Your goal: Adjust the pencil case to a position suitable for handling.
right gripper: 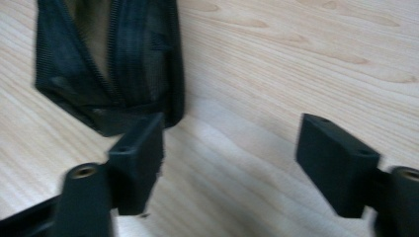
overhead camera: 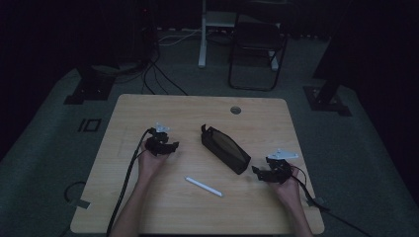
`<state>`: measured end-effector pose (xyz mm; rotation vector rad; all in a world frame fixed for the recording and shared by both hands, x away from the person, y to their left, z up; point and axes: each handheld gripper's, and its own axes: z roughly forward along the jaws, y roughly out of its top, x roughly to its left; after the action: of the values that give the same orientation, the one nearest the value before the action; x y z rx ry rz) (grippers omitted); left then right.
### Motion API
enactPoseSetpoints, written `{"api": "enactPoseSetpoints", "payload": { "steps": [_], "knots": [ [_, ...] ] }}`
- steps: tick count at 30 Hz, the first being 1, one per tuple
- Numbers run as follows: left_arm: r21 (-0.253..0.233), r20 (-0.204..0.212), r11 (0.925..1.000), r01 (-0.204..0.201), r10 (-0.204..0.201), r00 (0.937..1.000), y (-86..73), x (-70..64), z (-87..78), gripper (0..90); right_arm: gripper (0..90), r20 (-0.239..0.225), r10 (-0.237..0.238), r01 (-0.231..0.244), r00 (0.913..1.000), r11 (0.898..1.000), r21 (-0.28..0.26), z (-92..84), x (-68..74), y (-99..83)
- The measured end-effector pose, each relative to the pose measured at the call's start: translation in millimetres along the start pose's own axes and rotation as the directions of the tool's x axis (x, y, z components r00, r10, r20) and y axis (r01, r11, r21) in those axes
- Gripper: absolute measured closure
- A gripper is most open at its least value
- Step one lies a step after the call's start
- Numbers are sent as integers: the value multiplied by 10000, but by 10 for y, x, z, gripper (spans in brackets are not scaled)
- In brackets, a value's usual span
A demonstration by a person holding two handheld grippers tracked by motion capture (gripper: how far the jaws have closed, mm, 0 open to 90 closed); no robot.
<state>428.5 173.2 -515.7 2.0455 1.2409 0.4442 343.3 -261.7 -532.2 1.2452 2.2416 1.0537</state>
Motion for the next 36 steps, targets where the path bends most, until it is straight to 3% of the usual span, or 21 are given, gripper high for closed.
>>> {"api": "enactPoseSetpoints", "payload": {
  "steps": [6, 11, 15, 19, 25, 31, 36],
  "knots": [
    [-571, 369, 9977, 373, -352, 9987, 48, 25, -85, 463, 141, -128, -234, 232, 9996, 9997, -114, -64, 195, 48],
    [-696, 514, 9970, 336, -300, 9982, 56, 1, -99, 461, 135, -325, -396, 384, 9987, 9985, -386, -65, 335, 116],
    [-832, 624, 9954, 470, -419, 9972, 59, -36, -81, 460, 134, -566, -257, 224, 9981, 9981, -580, -9, 393, 177],
    [-829, 761, 9953, 491, -428, 9962, 75, -108, -32, 455, 135, -414, -503, 480, 9979, 9974, -537, 49, 451, 229],
    [-705, 686, 9972, -253, 302, 9972, 225, -324, 3, 443, 162, -72, -804, 802, 9967, 9965, -222, 73, 432, 228],
    [-1068, 793, 9935, -403, 489, 9957, 417, -513, 27, 452, 288, -405, -660, 646, 9970, 9973, -342, 44, 356, 200],
    [-985, 823, 9921, -776, 858, 9929, 569, -607, 94, 495, 378, -544, -641, 617, 9965, 9971, -442, 20, 312, 191]
  ]
}}
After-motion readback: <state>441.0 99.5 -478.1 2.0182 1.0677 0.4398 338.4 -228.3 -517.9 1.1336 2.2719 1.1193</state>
